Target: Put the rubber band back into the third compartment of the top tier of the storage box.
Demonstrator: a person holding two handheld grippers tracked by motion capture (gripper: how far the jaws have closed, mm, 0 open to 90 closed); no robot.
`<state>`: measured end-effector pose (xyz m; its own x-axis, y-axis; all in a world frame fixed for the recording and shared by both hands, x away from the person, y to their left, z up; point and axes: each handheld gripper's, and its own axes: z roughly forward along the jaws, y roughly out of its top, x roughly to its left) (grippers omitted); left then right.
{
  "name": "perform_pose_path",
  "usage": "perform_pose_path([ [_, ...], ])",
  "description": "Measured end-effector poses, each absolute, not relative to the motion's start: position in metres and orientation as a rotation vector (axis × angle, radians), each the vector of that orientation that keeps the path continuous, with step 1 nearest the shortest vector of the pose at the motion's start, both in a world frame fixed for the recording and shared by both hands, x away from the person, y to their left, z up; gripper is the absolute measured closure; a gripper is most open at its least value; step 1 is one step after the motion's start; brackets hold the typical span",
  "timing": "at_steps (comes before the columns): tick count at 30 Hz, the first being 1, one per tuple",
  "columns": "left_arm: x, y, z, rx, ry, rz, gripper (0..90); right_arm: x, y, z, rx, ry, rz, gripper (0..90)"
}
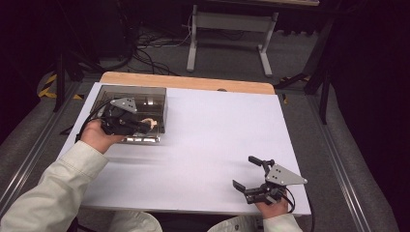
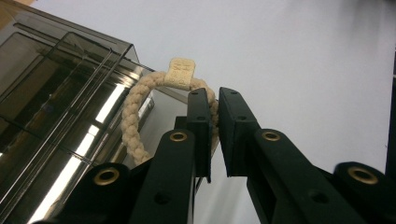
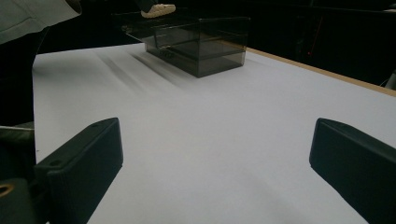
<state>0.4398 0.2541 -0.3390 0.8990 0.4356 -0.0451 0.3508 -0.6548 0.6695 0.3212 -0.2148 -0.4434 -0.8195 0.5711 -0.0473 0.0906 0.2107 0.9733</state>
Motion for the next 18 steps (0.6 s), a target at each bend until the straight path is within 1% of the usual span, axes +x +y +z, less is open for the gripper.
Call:
perform_pose_path([
  [7, 0.446, 0.253, -0.344, 2.365, 0.577, 0.129, 83.5, 0.321, -0.215, -0.444, 0.617, 2.093, 1.643, 3.4],
  [8, 0.447, 0.252, -0.346, 2.369, 0.585, 0.109, 83.5, 0.321, -0.215, -0.444, 0.618, 2.092, 1.644, 3.4],
  [18, 0.451, 0.251, -0.350, 2.390, 0.605, 0.083, 83.1, 0.322, -0.215, -0.444, 0.617, 2.094, 1.646, 3.4],
])
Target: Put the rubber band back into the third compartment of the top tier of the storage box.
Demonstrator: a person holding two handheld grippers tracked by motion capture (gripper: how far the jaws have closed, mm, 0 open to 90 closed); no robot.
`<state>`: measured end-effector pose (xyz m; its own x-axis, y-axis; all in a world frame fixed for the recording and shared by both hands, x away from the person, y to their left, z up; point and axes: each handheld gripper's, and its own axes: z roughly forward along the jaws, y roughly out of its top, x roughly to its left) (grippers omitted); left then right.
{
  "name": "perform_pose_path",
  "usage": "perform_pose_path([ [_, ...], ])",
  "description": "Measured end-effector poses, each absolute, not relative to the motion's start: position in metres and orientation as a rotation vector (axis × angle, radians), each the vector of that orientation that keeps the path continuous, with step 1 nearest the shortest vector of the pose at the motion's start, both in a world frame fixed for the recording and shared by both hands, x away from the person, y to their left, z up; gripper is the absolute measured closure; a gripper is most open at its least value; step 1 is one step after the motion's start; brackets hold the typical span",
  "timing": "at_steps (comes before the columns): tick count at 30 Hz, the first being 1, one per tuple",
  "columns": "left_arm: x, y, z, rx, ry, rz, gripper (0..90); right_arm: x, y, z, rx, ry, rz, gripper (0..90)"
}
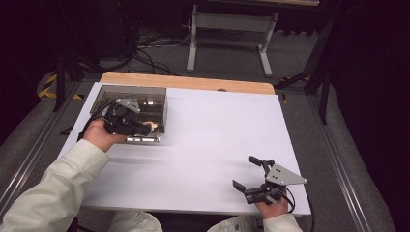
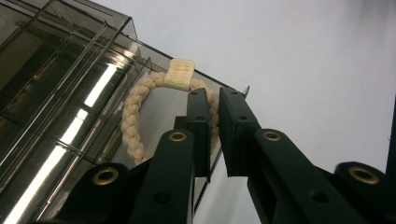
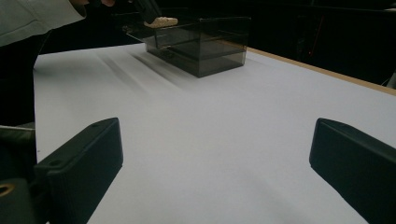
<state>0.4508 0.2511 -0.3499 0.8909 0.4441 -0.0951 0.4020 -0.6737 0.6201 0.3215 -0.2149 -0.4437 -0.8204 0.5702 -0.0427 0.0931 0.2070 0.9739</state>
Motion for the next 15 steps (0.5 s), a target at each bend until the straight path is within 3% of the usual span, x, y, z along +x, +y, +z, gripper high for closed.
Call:
perform_pose_path([
  [15, 0.4563, 0.2509, -0.3550, 2.408, 0.633, 0.077, 82.5, 0.3217, -0.2149, -0.4439, 0.617, 2.099, 1.649, 3.4],
])
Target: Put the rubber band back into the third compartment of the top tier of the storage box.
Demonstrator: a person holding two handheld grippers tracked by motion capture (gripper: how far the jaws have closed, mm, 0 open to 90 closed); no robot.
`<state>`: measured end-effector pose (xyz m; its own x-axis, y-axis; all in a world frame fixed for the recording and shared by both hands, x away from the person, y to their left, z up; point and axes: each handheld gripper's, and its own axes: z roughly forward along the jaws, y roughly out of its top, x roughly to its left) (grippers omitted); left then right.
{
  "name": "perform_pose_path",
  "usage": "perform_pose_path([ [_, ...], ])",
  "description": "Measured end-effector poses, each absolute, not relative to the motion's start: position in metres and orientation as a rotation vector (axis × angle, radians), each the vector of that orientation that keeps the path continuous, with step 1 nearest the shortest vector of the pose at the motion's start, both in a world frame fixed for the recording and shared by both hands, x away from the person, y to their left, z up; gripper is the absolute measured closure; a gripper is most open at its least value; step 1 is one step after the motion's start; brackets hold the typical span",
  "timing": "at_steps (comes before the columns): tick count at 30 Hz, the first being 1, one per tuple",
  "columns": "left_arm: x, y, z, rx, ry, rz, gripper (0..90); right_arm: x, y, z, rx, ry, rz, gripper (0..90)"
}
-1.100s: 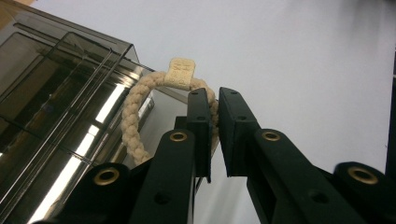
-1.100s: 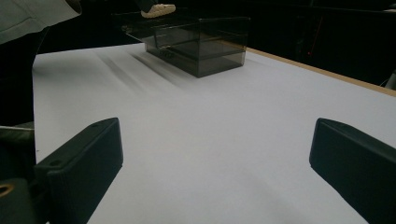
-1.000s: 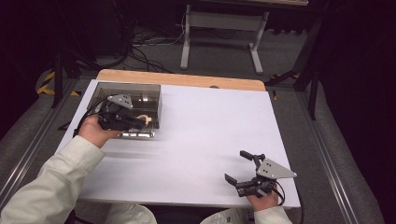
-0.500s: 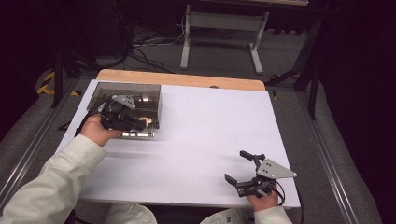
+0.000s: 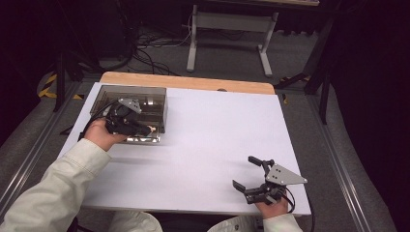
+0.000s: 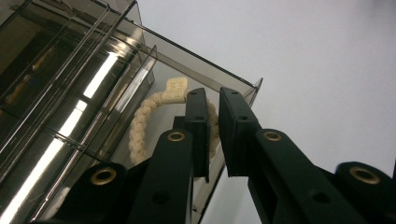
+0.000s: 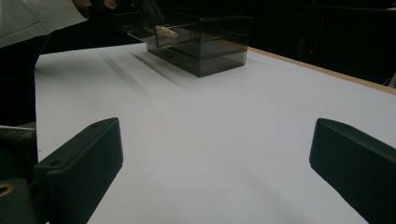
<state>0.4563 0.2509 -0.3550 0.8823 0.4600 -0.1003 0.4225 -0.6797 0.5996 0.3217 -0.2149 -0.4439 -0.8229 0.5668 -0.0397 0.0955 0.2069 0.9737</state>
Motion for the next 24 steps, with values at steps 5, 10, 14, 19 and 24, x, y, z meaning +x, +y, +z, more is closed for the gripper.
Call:
perform_pose_path([
  [5, 0.4581, 0.2504, -0.3558, 2.403, 0.636, 0.083, 82.7, 0.3216, -0.2149, -0.4439, 0.616, 2.098, 1.649, 3.4],
  [10, 0.4595, 0.2492, -0.3570, 2.408, 0.636, 0.088, 82.7, 0.3216, -0.2151, -0.4438, 0.614, 2.097, 1.646, 3.4],
  [14, 0.4596, 0.2484, -0.3574, 2.407, 0.639, 0.083, 82.6, 0.3216, -0.2151, -0.4438, 0.614, 2.097, 1.646, 3.4],
  [19, 0.4591, 0.2482, -0.3565, 2.396, 0.633, 0.113, 74.6, 0.3213, -0.2151, -0.4437, 0.615, 2.098, 1.641, 3.4],
  [24, 0.4548, 0.2504, -0.3515, 2.375, 0.628, 0.131, 71.4, 0.3216, -0.2149, -0.4437, 0.615, 2.096, 1.641, 3.4],
])
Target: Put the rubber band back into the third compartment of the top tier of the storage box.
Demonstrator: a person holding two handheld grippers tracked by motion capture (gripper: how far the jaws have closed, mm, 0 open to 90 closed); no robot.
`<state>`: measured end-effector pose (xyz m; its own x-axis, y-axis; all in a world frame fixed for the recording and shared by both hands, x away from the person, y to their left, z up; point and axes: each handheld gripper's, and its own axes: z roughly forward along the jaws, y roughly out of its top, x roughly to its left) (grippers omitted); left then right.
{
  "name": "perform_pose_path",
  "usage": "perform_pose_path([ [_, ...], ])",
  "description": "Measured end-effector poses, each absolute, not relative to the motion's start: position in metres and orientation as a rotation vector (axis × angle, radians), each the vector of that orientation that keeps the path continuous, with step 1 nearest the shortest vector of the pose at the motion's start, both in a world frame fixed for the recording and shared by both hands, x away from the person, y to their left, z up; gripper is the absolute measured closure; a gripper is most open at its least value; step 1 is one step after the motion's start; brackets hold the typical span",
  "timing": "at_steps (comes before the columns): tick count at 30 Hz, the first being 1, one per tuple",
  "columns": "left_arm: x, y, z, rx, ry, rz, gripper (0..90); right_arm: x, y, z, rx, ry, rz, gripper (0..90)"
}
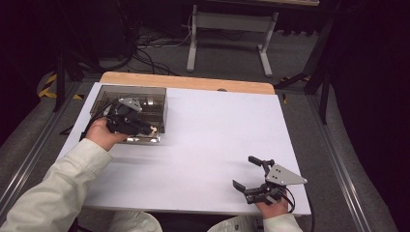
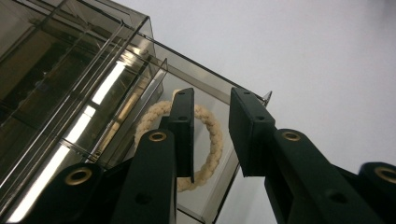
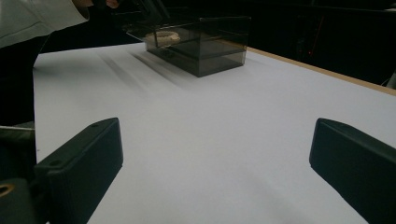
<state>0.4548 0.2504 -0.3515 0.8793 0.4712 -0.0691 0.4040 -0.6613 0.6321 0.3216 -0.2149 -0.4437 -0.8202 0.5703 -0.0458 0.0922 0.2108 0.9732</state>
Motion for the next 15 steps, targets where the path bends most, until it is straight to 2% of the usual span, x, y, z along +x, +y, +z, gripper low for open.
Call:
perform_pose_path([
  [15, 0.425, 0.261, -0.329, 2.344, 0.574, 0.225, 66.3, 0.323, -0.213, -0.445, 0.618, 2.101, 1.646, 3.4],
])
